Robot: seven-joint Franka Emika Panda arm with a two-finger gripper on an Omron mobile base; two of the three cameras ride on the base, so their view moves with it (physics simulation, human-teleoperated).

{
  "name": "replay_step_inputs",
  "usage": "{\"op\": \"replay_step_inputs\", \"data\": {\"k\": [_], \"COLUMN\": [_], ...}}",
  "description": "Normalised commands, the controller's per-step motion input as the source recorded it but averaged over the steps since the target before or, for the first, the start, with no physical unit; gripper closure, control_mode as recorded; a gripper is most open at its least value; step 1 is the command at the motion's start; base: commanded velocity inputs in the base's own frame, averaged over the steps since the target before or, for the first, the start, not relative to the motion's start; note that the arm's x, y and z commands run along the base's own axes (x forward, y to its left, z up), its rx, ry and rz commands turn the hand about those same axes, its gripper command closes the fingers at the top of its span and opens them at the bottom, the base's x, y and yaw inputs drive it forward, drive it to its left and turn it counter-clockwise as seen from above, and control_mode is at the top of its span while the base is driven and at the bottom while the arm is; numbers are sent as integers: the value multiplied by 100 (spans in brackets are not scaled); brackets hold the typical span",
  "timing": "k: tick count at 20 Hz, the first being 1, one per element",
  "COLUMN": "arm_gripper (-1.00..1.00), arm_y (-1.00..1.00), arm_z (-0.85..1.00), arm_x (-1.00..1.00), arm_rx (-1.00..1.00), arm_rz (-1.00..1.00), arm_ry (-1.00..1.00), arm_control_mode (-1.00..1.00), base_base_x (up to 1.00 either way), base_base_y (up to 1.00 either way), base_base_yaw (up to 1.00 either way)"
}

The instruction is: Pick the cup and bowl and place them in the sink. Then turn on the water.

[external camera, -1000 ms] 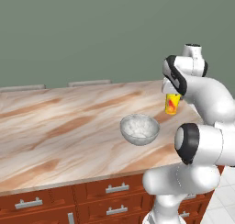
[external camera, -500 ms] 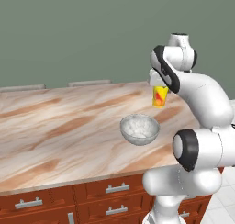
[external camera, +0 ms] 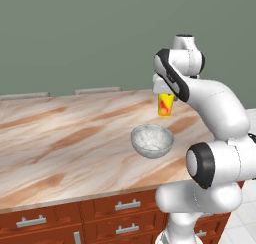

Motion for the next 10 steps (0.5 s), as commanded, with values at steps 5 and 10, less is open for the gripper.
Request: {"op": "replay_step_inputs", "data": {"k": [5, 10], "arm_gripper": [100, 100], "arm_y": [-36, -58], "arm_z": [0, 0], "arm_x": [-62, -88], "arm_rx": [0, 6], "arm_rz": [-14, -48], "arm_ry": [0, -2], "arm_control_mode": [-100, -100], "base_base_x": [0, 0], "base_base_y": [0, 0], "base_base_yaw": [0, 0]}}
